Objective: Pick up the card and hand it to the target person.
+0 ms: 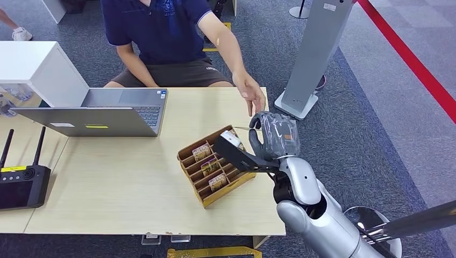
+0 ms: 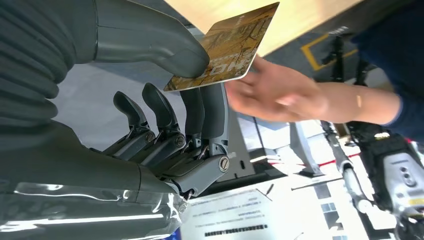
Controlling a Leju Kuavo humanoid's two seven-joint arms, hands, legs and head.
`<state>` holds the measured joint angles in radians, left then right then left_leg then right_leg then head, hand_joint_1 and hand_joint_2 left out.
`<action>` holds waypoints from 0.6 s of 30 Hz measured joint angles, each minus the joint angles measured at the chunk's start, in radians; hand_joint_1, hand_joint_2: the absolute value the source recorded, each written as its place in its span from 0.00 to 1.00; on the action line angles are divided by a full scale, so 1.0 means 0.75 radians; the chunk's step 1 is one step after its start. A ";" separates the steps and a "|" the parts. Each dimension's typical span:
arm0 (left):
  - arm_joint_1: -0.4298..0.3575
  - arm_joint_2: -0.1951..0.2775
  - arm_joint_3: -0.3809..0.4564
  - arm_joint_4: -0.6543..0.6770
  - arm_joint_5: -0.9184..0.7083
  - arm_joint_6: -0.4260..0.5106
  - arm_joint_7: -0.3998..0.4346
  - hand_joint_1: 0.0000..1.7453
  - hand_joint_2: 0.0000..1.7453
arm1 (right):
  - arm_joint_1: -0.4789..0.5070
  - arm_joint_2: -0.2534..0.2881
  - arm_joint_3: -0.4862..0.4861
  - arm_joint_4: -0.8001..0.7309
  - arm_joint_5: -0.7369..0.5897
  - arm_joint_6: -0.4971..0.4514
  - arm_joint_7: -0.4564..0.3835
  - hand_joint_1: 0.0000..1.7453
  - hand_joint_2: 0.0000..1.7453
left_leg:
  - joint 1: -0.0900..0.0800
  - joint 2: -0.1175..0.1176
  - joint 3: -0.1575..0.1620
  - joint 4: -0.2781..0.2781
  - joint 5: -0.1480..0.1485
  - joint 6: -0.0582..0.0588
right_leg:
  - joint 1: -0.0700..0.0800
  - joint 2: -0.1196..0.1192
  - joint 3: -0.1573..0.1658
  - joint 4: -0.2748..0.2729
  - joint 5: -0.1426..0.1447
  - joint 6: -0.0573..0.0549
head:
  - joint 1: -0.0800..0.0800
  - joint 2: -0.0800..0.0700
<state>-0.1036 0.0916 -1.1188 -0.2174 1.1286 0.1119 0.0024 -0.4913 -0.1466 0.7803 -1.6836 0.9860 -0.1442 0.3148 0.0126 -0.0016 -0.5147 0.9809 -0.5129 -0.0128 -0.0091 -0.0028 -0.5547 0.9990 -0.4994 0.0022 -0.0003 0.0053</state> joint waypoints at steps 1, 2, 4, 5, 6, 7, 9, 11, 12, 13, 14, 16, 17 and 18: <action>-0.001 0.000 -0.003 0.000 -0.006 0.000 0.000 0.00 0.00 | -0.028 0.008 0.002 0.027 -0.023 -0.011 -0.012 0.86 1.00 | 0.000 0.000 0.000 0.000 0.000 0.000 | 0.000 0.000 0.000 0.000 0.000 0.000 | 0.000 0.000; -0.002 0.000 -0.005 0.000 -0.011 -0.001 0.001 0.00 0.00 | -0.057 0.019 0.004 0.060 -0.042 -0.024 -0.023 0.86 1.00 | 0.000 0.000 0.000 0.000 0.000 0.000 | 0.000 0.000 0.000 0.000 0.000 0.000 | 0.000 0.000; -0.003 0.000 -0.010 0.000 -0.020 -0.001 0.004 0.00 0.00 | -0.116 0.044 0.009 0.137 -0.071 -0.049 -0.041 0.86 1.00 | 0.000 0.000 -0.001 0.000 0.001 -0.001 | 0.000 -0.001 0.000 0.001 0.000 0.000 | 0.000 0.000; -0.005 0.000 -0.012 0.000 -0.023 -0.001 0.004 0.00 0.00 | -0.145 0.058 0.012 0.181 -0.081 -0.063 -0.050 0.86 1.00 | 0.000 0.000 -0.001 0.000 0.001 -0.001 | 0.000 -0.001 -0.001 0.001 0.000 0.000 | 0.000 0.000; -0.007 0.000 -0.015 0.000 -0.025 -0.001 0.005 0.00 0.00 | -0.173 0.074 0.015 0.226 -0.090 -0.076 -0.058 0.86 1.00 | 0.000 0.000 -0.001 0.000 0.001 -0.001 | 0.000 -0.001 -0.001 0.001 0.000 0.000 | 0.000 0.000; -0.009 0.000 -0.017 0.000 -0.026 0.000 0.005 0.00 0.00 | -0.198 0.090 0.018 0.273 -0.098 -0.090 -0.066 0.86 1.00 | 0.000 -0.001 -0.001 0.000 0.002 -0.001 | 0.000 -0.001 -0.001 0.002 0.000 0.000 | 0.000 0.000; -0.012 0.000 -0.020 0.000 -0.026 0.001 0.006 0.00 0.00 | -0.245 0.125 0.027 0.363 -0.110 -0.116 -0.086 0.86 1.00 | 0.000 -0.001 -0.002 0.000 0.002 -0.002 | 0.000 -0.001 -0.001 0.002 0.000 0.000 | 0.000 0.000; -0.015 0.000 -0.024 0.000 -0.026 0.003 0.008 0.00 0.00 | -0.287 0.159 0.037 0.456 -0.121 -0.139 -0.104 0.86 1.00 | 0.000 -0.001 -0.002 0.000 0.002 -0.002 | 0.000 -0.001 -0.001 0.002 0.000 0.000 | 0.000 0.000; -0.016 0.000 -0.026 0.000 -0.026 0.004 0.010 0.00 0.00 | -0.305 0.176 0.042 0.502 -0.125 -0.149 -0.112 0.86 1.00 | 0.000 -0.001 -0.002 0.000 0.002 -0.002 | 0.000 -0.001 -0.001 0.002 0.000 0.000 | 0.000 0.000; -0.016 0.000 -0.027 0.000 -0.026 0.006 0.012 0.00 0.00 | -0.320 0.191 0.045 0.542 -0.128 -0.158 -0.119 0.86 1.00 | 0.000 -0.001 -0.002 0.000 0.002 -0.002 | 0.000 -0.001 -0.001 0.002 0.000 0.000 | 0.000 0.000; -0.016 0.000 -0.028 0.000 -0.026 0.008 0.013 0.00 0.00 | -0.331 0.205 0.048 0.579 -0.129 -0.166 -0.125 0.86 1.00 | 0.000 -0.001 -0.002 0.000 0.002 -0.002 | 0.000 -0.001 -0.001 0.002 0.000 0.000 | 0.000 0.000; -0.016 0.000 -0.031 0.000 -0.025 0.012 0.014 0.00 0.00 | -0.349 0.231 0.056 0.645 -0.130 -0.177 -0.132 0.86 1.00 | 0.000 -0.001 -0.002 0.000 0.002 -0.002 | 0.000 -0.001 -0.001 0.002 0.000 0.000 | 0.000 0.000; -0.016 0.000 -0.033 0.000 -0.025 0.014 0.015 0.00 0.00 | -0.357 0.243 0.061 0.677 -0.130 -0.182 -0.134 0.64 1.00 | 0.000 -0.001 -0.002 0.000 0.002 -0.002 | 0.000 -0.001 -0.001 0.002 0.000 0.000 | 0.000 0.000; -0.016 0.000 -0.036 0.000 -0.025 0.015 0.016 0.00 0.25 | -0.365 0.254 0.066 0.708 -0.130 -0.186 -0.134 0.43 1.00 | 0.000 -0.001 -0.002 0.000 0.002 -0.002 | 0.000 -0.001 -0.001 0.002 0.000 0.000 | 0.000 0.000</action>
<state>-0.1152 0.0916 -1.1457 -0.2174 1.1097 0.1228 0.0146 -0.7653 0.0439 0.8300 -1.1525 0.8883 -0.2840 0.2141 0.0127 -0.0022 -0.5158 0.9809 -0.5114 -0.0140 -0.0091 -0.0036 -0.5557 1.0004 -0.4993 0.0019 -0.0004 0.0053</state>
